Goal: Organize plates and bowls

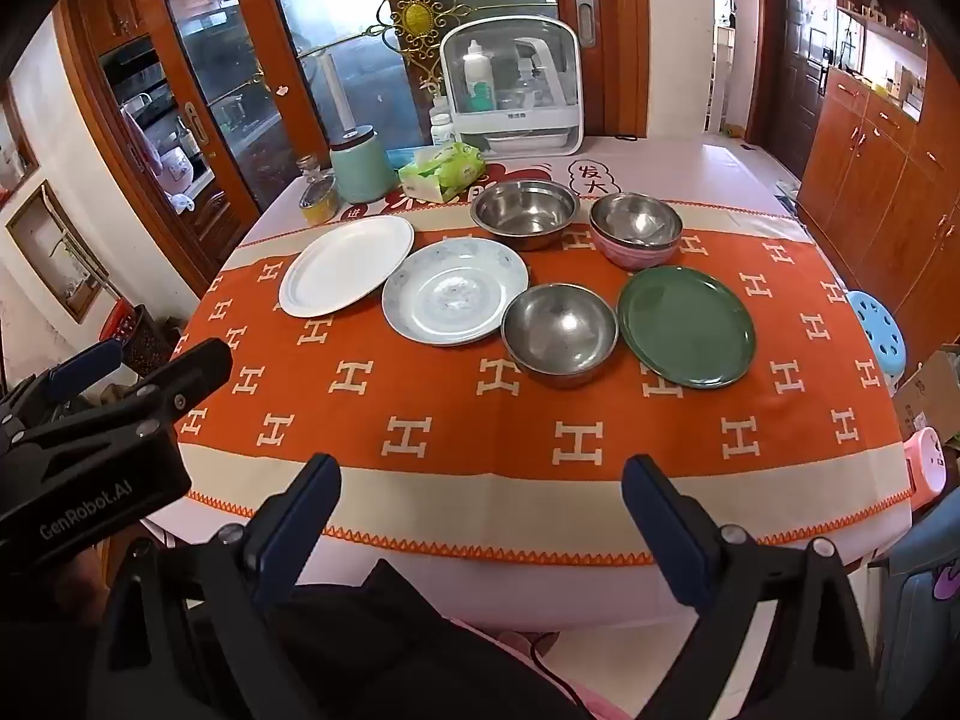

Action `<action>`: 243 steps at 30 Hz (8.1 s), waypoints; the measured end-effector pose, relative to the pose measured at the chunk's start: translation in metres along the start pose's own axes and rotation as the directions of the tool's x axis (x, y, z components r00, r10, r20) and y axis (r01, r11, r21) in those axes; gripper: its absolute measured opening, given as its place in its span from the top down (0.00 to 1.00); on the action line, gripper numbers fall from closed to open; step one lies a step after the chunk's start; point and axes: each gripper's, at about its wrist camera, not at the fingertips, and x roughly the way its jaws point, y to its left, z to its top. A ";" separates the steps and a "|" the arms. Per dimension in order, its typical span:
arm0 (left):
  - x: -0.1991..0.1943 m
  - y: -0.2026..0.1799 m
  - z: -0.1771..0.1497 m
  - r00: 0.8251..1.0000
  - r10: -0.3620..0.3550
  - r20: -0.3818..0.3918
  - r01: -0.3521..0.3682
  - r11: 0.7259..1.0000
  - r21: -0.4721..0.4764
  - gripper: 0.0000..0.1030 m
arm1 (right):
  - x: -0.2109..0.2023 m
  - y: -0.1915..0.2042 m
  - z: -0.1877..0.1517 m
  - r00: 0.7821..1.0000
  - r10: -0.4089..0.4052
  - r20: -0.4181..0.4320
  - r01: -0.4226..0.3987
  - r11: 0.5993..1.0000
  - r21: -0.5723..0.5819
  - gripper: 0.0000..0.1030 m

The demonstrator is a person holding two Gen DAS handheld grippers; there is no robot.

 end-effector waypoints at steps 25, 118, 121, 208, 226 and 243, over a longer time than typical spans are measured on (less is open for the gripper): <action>0.003 -0.004 0.012 1.000 -0.004 -0.006 0.004 1.000 0.006 0.02 | 0.000 -0.005 0.005 1.000 -0.002 0.004 0.002 1.000 -0.004 0.07; 0.089 0.223 0.112 0.998 0.045 -0.031 -0.052 0.963 -0.264 0.01 | 0.077 0.075 0.091 0.991 0.127 0.038 -0.130 0.989 0.070 0.07; 0.103 0.237 0.120 0.998 0.036 -0.045 -0.046 0.971 -0.234 0.01 | 0.092 0.087 0.097 0.993 0.119 0.021 -0.120 0.987 0.111 0.07; 0.433 0.259 0.103 0.891 -0.304 -0.338 0.260 0.950 -0.171 0.79 | 0.329 0.147 0.119 0.992 0.096 -0.084 -0.058 0.925 0.375 0.78; 0.333 0.261 0.102 0.916 -0.330 -0.228 0.313 0.943 -0.108 0.77 | 0.248 0.161 0.107 0.998 0.053 0.043 -0.063 0.962 0.264 0.78; 0.252 0.227 0.074 0.892 -0.410 -0.190 0.411 0.911 -0.037 0.76 | 0.172 0.139 0.058 0.994 -0.018 0.109 -0.007 0.976 0.219 0.77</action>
